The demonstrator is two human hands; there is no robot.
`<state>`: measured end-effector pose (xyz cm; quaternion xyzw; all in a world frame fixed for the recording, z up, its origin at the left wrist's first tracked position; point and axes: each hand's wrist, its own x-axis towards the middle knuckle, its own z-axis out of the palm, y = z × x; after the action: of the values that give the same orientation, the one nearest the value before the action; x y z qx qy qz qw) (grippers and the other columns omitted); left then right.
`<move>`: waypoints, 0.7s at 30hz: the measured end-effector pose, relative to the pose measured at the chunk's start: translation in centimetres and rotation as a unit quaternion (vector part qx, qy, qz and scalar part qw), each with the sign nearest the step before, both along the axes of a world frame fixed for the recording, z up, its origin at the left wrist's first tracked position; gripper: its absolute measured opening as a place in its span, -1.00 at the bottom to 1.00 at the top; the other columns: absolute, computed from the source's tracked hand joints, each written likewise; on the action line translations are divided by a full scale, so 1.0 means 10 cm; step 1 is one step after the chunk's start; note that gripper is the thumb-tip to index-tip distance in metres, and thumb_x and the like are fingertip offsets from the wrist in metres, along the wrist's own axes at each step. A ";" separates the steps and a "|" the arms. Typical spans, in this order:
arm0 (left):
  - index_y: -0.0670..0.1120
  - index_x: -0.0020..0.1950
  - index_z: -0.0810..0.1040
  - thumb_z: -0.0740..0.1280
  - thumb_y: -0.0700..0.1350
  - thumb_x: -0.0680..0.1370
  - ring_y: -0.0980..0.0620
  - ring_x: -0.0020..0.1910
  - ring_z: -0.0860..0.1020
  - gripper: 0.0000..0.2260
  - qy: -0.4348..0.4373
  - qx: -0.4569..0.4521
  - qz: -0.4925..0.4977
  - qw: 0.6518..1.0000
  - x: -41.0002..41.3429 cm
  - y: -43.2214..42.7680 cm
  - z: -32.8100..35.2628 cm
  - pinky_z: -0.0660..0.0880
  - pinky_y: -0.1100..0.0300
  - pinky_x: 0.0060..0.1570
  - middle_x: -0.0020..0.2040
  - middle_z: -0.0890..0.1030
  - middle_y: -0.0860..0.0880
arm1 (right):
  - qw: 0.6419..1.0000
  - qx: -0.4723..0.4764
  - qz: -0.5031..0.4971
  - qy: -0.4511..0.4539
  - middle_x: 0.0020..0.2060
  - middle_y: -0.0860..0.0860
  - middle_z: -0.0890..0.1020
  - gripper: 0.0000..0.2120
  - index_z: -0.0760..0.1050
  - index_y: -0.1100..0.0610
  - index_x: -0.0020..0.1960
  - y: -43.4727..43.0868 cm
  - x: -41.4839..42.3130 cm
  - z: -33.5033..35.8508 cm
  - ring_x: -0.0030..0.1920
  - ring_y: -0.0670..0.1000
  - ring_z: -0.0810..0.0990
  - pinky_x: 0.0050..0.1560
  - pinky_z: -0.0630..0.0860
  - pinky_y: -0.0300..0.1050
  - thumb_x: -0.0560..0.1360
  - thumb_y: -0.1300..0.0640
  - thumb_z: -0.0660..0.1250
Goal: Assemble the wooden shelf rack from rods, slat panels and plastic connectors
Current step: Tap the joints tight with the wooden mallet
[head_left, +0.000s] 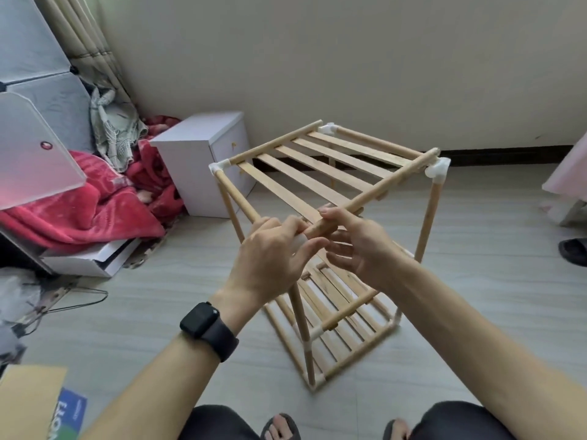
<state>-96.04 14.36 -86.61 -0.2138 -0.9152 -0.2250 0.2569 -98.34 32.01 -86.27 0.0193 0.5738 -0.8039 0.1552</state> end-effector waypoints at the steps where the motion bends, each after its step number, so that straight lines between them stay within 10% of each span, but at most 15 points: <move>1: -0.09 0.07 0.59 0.23 0.27 0.57 -0.01 -0.15 0.46 -0.56 -0.012 0.000 0.003 1.000 0.00 -0.01 0.00 0.49 0.07 -0.01 -0.23 0.54 -0.01 | 1.000 -0.022 0.002 -0.003 -0.20 0.09 0.68 -0.76 0.63 0.12 0.05 -0.01 0.00 0.00 -0.31 -0.03 0.65 -0.34 0.57 -0.20 0.47 0.01 0.52; 21: 0.00 -0.02 0.53 0.27 0.10 0.57 0.03 -0.18 0.37 -0.81 -0.057 0.026 -0.045 0.997 0.01 -0.21 0.02 0.33 0.14 0.01 -0.28 0.35 0.14 | 1.000 -0.001 -0.004 -0.006 -0.25 0.10 0.73 -0.85 0.75 0.08 -0.26 -0.09 0.02 -0.01 -0.27 0.00 0.73 -0.31 0.61 -0.23 0.47 0.08 0.52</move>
<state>-95.90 12.31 -86.43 -0.2354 -0.9116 -0.2716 0.1997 -98.14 31.12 -86.38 0.0260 0.5716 -0.8052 0.1553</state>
